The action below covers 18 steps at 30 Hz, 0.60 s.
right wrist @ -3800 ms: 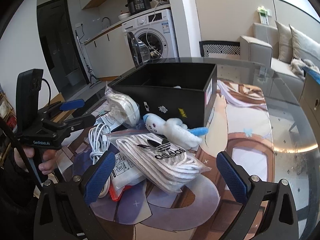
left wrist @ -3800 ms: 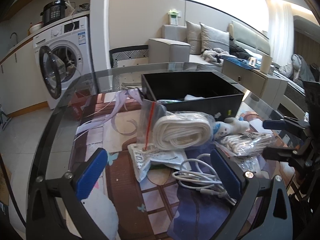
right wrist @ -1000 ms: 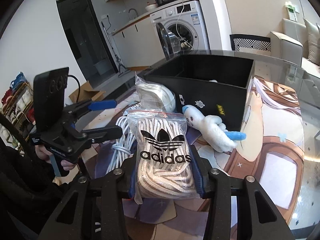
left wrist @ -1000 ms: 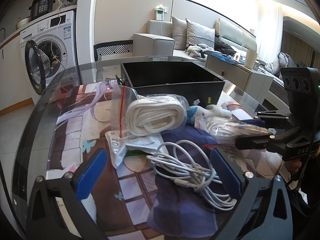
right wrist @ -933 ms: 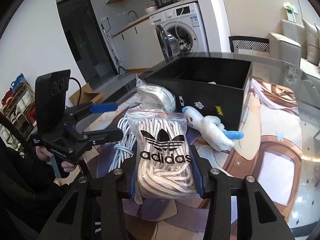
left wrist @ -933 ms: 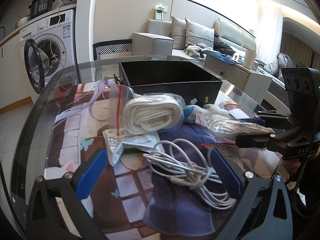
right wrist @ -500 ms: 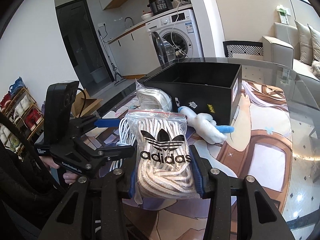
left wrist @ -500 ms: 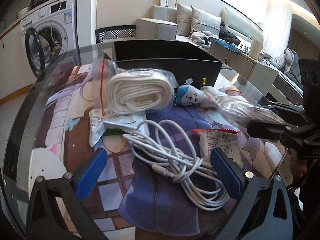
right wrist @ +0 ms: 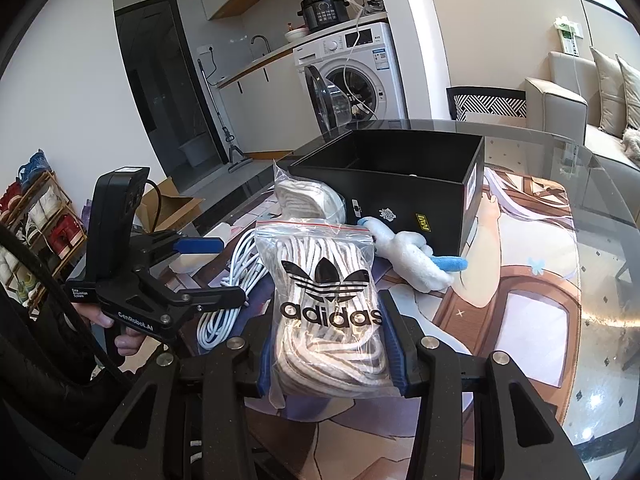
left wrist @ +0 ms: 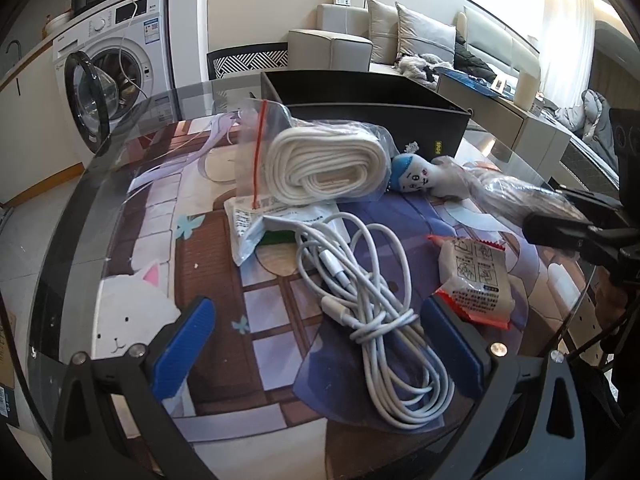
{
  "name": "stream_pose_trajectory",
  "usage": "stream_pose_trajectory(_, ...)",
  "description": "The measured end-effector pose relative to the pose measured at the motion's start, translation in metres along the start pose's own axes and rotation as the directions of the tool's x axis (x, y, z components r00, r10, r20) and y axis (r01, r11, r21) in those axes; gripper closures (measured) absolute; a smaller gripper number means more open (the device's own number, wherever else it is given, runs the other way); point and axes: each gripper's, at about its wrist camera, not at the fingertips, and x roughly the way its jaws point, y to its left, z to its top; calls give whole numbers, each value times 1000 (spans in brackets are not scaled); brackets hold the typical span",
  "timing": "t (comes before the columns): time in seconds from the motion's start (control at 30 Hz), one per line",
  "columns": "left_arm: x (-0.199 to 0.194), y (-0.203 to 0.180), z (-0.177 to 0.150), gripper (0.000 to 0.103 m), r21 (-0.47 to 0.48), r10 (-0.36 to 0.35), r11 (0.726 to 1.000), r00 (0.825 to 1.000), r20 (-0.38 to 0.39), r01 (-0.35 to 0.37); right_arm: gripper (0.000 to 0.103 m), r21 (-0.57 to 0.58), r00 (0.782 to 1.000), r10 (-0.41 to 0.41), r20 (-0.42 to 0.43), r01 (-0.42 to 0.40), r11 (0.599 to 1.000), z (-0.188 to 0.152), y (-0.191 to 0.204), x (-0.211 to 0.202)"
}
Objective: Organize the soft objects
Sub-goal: 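Grasp the coiled white cable with the left gripper while the right gripper holds the adidas bag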
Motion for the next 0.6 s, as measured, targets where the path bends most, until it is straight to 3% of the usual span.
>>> stream_pose_trajectory(0.2,6,-12,-3,4,24,-6,1000,1000,-12,7,59,-6,1000,1,-3,-1,1000,1,2,1)
stream_pose_trajectory(0.33,3,-13,-4,26,36,-18,999,1000,7,17,59,1,1000,6,0,-6,1000,1,0,1)
stream_pose_trajectory(0.47,-3,-6,-4,59,22,-42,999,999,33,41,59,2,1000,8,5,-8,1000,1,-1,0)
stream_pose_trajectory(0.6,-6,2,-6,63,0,-58,998,997,42,59,59,2,1000,9,9,-9,1000,1,-2,-1)
